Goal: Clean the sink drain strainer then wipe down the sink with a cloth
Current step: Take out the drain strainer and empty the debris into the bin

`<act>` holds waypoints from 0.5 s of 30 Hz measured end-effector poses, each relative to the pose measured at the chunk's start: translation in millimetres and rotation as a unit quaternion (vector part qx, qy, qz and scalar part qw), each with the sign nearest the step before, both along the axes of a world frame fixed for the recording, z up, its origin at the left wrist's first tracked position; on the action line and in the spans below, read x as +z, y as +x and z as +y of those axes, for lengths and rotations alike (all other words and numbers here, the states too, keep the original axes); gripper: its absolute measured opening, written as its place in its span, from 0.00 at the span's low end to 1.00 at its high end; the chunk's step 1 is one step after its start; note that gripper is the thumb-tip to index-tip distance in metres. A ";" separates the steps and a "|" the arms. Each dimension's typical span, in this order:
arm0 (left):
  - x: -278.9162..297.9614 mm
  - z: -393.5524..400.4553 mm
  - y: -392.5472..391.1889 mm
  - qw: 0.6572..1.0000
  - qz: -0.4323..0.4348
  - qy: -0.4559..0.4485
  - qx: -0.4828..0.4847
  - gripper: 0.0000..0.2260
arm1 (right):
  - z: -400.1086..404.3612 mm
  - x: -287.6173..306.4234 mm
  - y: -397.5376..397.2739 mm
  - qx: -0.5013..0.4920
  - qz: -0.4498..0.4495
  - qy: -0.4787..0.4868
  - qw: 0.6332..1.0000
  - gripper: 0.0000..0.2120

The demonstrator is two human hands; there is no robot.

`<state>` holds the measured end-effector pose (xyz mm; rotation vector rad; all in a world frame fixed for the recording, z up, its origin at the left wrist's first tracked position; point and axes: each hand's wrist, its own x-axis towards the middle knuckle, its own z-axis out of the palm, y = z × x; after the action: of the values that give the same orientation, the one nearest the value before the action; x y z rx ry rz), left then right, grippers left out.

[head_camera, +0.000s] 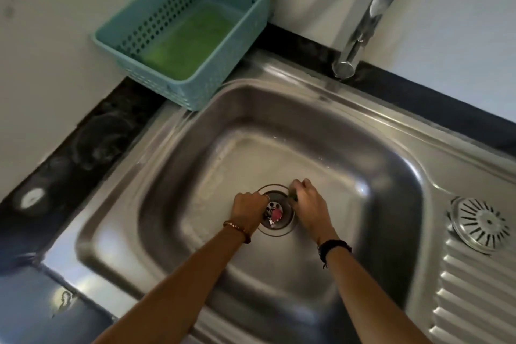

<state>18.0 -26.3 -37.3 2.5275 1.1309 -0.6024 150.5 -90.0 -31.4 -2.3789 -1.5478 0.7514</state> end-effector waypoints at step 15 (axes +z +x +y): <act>-8.8 -4.0 5.9 1.000 0.009 -0.004 -0.011 0.09 | -3.6 -11.2 -29.2 0.043 -0.073 -0.078 0.993 0.11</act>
<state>23.9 -30.3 -46.0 2.5357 1.1057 -0.6354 121.3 -93.5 -42.6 -2.5441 -1.7181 0.7585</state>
